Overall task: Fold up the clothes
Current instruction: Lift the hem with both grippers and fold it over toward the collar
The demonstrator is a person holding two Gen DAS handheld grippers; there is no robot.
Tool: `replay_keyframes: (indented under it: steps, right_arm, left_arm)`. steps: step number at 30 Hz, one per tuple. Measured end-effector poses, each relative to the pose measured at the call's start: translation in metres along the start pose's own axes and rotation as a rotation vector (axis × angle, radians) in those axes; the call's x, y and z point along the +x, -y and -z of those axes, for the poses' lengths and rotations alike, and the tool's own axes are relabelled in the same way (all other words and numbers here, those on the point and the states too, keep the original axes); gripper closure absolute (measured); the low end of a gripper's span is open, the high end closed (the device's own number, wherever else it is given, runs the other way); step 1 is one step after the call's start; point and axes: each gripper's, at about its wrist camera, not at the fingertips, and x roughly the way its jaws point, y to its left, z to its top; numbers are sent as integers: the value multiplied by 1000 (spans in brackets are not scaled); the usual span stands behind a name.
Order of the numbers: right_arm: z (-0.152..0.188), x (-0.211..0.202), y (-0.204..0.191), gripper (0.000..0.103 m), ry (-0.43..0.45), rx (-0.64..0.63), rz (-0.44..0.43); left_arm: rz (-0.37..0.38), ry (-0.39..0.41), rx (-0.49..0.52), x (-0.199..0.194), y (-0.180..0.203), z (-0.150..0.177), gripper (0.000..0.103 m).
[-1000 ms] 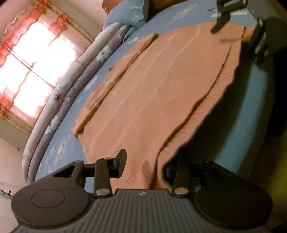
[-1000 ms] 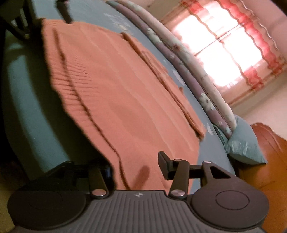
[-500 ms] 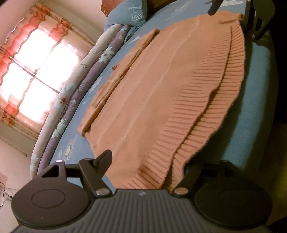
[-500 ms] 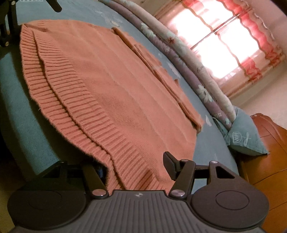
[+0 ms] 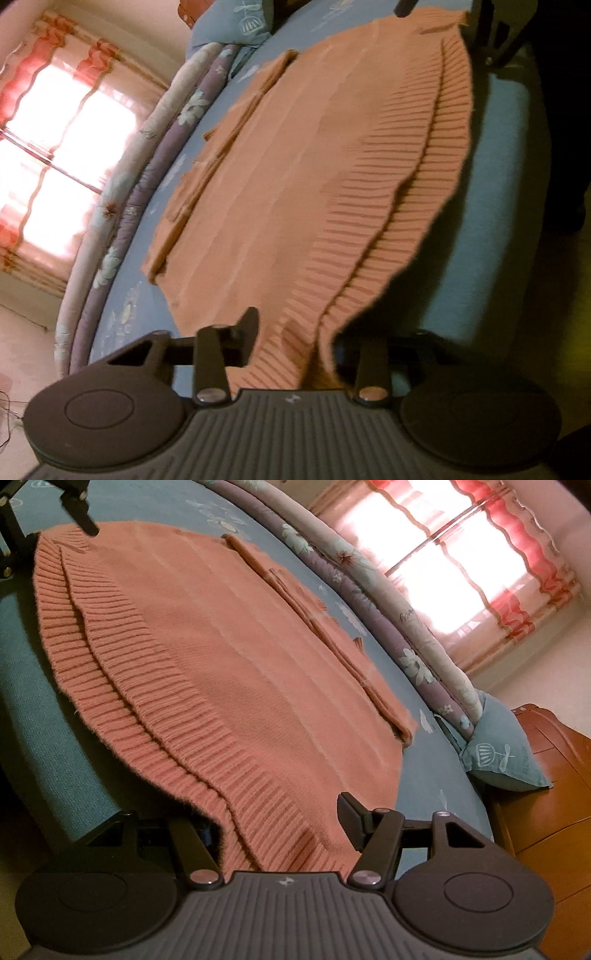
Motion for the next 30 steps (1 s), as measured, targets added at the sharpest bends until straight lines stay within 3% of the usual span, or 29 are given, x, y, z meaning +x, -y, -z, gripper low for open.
replay_keyframes:
  steps: [4, 6, 8, 18, 27, 30]
  right_arm:
    - [0, -1, -2, 48, -1, -4, -19]
    - [0, -3, -4, 69, 1, -7, -44]
    - [0, -4, -12, 82, 3, -37, -54]
    - [10, -6, -33, 87, 14, -233, 38]
    - [12, 0, -24, 83, 5, -251, 31]
    - [9, 3, -22, 85, 1, -254, 13]
  left_arm:
    - [24, -8, -10, 0, 4, -1, 93]
    - [21, -15, -21, 0, 5, -2, 93]
    - [22, -18, -27, 0, 5, -2, 93]
    - [19, -18, -27, 2, 2, 3, 93]
    - [7, -28, 23, 4, 4, 2, 93]
    - [13, -27, 17, 4, 2, 2, 93]
